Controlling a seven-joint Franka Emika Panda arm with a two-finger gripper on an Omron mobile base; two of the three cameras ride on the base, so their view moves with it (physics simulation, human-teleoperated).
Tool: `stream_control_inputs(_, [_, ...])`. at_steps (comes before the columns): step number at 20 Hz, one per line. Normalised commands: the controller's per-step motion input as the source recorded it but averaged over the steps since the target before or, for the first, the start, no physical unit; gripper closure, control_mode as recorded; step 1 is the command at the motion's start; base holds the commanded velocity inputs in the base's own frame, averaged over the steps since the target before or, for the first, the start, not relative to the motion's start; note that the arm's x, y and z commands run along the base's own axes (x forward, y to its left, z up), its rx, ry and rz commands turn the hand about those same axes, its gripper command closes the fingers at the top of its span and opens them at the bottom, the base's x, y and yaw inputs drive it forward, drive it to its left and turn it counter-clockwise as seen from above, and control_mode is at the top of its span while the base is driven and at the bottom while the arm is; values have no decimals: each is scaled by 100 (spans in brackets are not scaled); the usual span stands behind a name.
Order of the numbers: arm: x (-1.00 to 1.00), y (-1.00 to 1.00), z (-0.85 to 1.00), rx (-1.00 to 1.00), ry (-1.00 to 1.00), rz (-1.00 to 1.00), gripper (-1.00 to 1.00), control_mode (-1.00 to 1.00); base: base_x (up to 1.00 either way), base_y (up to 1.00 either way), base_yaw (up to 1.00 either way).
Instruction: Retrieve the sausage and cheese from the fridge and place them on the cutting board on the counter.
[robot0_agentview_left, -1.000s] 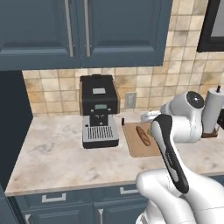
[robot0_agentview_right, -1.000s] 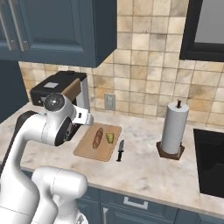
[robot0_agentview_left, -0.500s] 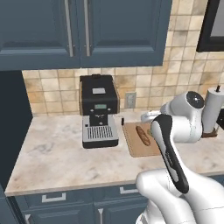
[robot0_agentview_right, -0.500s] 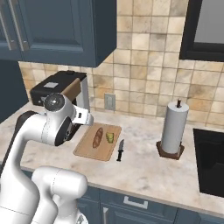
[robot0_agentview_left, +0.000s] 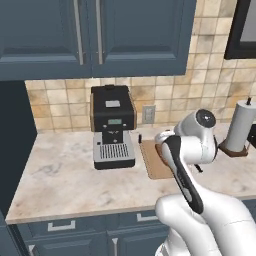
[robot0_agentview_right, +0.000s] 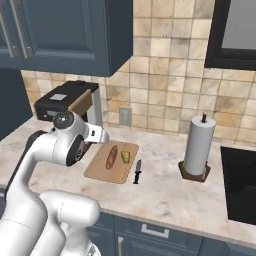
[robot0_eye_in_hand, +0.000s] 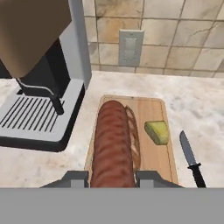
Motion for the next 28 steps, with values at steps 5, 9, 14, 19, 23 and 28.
stream_control_inputs(5, [92, 12, -79, -13, 11, -1, 100, -100, 0, 0, 0])
stream_control_inputs(9, [30, 0, -51, 0, 4, 0, 100, -100, 0, 0, 0])
stream_control_inputs(14, [0, 0, -39, 0, 0, 0, 100, -100, 0, 0, 0])
stream_control_inputs(19, [0, 1, -59, 0, 0, 0, 100, -100, 0, 0, 0])
stream_control_inputs(23, [0, 0, -69, 0, 0, 0, 100, -100, 0, 0, 0])
stream_control_inputs(28, [2, 0, -60, 0, 0, 0, 100, -100, 0, 0, 0])
